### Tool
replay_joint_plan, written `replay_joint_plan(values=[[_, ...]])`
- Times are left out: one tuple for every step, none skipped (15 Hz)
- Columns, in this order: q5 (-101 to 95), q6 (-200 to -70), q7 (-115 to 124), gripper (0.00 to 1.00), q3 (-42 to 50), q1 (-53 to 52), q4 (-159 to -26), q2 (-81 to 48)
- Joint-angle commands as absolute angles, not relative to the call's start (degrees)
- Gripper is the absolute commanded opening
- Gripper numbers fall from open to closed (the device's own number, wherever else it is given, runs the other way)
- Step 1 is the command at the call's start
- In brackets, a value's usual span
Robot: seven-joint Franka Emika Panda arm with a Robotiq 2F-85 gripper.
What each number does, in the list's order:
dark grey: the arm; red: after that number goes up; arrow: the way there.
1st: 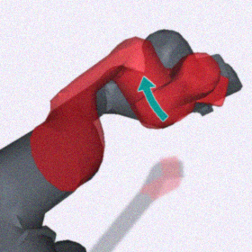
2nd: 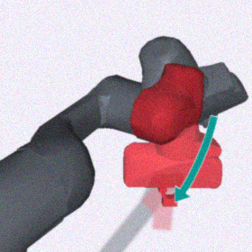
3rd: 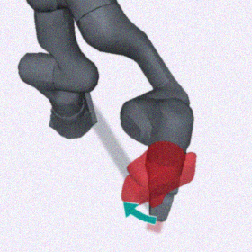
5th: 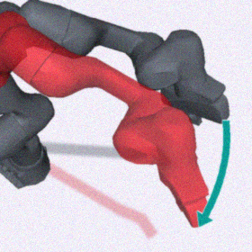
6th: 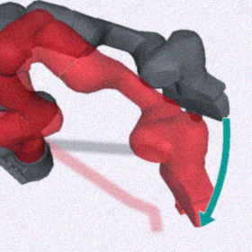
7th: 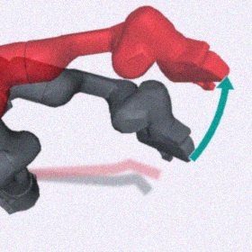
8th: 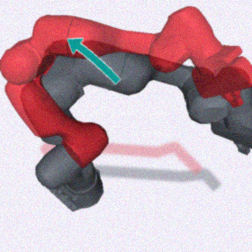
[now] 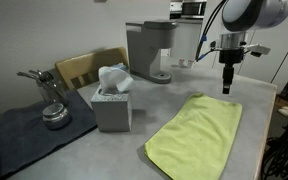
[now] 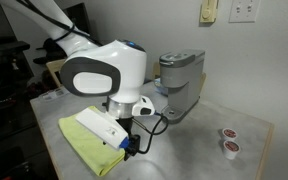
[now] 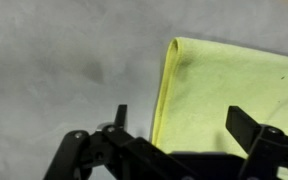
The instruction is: Fold the yellow towel from right to left
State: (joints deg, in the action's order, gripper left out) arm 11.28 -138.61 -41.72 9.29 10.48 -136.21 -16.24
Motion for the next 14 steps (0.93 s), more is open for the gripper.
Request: replay_joint_plan(values=[[9.35, -143.61, -37.55, 1.00, 7.66, 11.52, -136.71, -17.93], [8.90, -144.67, -36.22, 1.00, 7.44, 11.49, -136.84, -18.32], [8.28, -145.81, -34.79, 1.00, 7.26, 11.40, -137.01, -18.68], [7.52, -146.52, -33.45, 1.00, 7.09, 11.36, -137.15, -18.91], [7.07, -147.32, -32.23, 1.00, 6.80, 11.41, -137.27, -19.21], [6.51, -147.73, -31.02, 1.00, 6.51, 11.46, -137.31, -19.53], [6.12, -147.96, -30.04, 1.00, 6.23, 11.55, -137.37, -19.73], [5.62, -148.28, -29.00, 1.00, 6.01, 11.57, -137.46, -19.91], [5.26, -148.37, -28.06, 1.00, 5.80, 11.60, -137.51, -20.03], [4.97, -148.40, -27.21, 1.00, 5.64, 11.57, -137.52, -20.20], [4.80, -148.35, -26.58, 1.00, 5.47, 11.62, -137.46, -20.43], [4.89, -148.26, -25.97, 1.00, 5.25, 11.72, -137.40, -20.69], [5.22, -148.04, -25.76, 1.00, 4.96, 11.91, -137.31, -20.97], [5.66, -147.75, -25.71, 1.00, 4.66, 12.14, -137.23, -21.15]])
